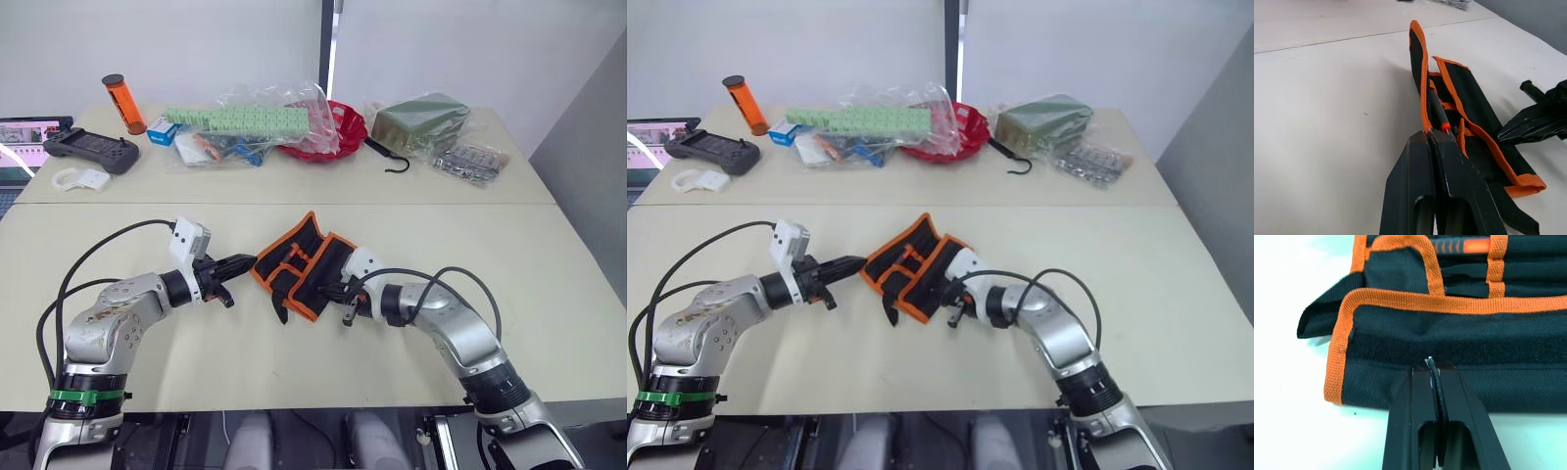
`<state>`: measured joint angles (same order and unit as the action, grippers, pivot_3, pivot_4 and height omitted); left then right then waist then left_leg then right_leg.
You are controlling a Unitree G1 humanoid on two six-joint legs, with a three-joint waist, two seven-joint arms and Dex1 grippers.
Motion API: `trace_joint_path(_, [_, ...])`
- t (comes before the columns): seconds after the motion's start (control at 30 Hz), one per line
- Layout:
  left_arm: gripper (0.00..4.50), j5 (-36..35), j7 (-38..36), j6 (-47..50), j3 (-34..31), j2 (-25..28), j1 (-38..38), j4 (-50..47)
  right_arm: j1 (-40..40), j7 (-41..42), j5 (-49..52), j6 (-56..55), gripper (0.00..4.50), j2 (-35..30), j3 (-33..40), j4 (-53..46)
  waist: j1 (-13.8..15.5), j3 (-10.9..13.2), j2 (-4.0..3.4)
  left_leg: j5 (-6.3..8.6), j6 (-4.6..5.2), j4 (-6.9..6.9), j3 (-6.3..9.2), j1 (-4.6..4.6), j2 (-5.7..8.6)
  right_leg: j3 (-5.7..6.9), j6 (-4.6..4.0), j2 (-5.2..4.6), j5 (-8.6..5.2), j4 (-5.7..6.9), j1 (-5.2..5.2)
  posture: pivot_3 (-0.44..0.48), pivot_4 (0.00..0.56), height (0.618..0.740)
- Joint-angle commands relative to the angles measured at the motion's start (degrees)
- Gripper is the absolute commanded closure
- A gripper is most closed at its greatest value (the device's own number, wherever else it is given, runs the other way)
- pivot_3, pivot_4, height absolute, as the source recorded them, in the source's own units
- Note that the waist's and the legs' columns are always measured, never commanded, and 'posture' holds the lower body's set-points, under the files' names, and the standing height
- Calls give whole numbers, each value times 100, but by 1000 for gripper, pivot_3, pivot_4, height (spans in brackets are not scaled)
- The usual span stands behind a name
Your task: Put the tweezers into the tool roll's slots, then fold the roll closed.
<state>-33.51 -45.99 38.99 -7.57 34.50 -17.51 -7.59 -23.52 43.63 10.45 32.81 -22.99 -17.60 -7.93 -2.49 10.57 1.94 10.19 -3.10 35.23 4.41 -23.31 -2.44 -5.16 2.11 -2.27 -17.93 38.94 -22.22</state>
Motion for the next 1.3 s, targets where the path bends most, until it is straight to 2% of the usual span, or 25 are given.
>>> trace_joint_path(0.03, [4470,-220,-183,56,107,-5,-149,-455,110,-62,-44,32,4500,9,-13,10,4,0,0,0,0,0,0,0,0,0,0,0,0,0,0,0,150,740])
trace_joint_path(0.4, [4470,73,-412,-12,1059,-130,-76,-904,138,-172,-141,65,4500,55,-66,173,1,0,0,0,0,1,0,3,1,-1,0,0,0,0,3,0,150,740])
trace_joint_path(0.5, [4470,322,-488,-147,1476,-169,-54,-894,133,-174,-151,80,4500,40,-65,168,1,0,0,0,0,1,-1,4,1,-1,1,0,0,0,4,0,150,740])
trace_joint_path(0.77, [4470,827,-595,-351,2002,-156,-48,-578,156,-188,-158,121,4500,-14,-36,118,3,0,0,0,0,1,-1,5,2,-1,1,0,-1,0,4,0,150,740])
trace_joint_path(1.07, [4470,1393,-410,-472,2331,-318,-145,29,149,-200,-78,208,4500,-150,141,-92,29,-1,-1,0,0,4,-1,5,4,-2,2,-1,-1,0,8,0,150,740])
trace_joint_path(1.3, [4470,1354,-405,-394,2423,-616,32,206,165,-81,253,328,4500,-397,612,-523,128,-4,-3,-1,2,12,1,8,21,-2,10,-17,-1,-1,17,0,150,740])
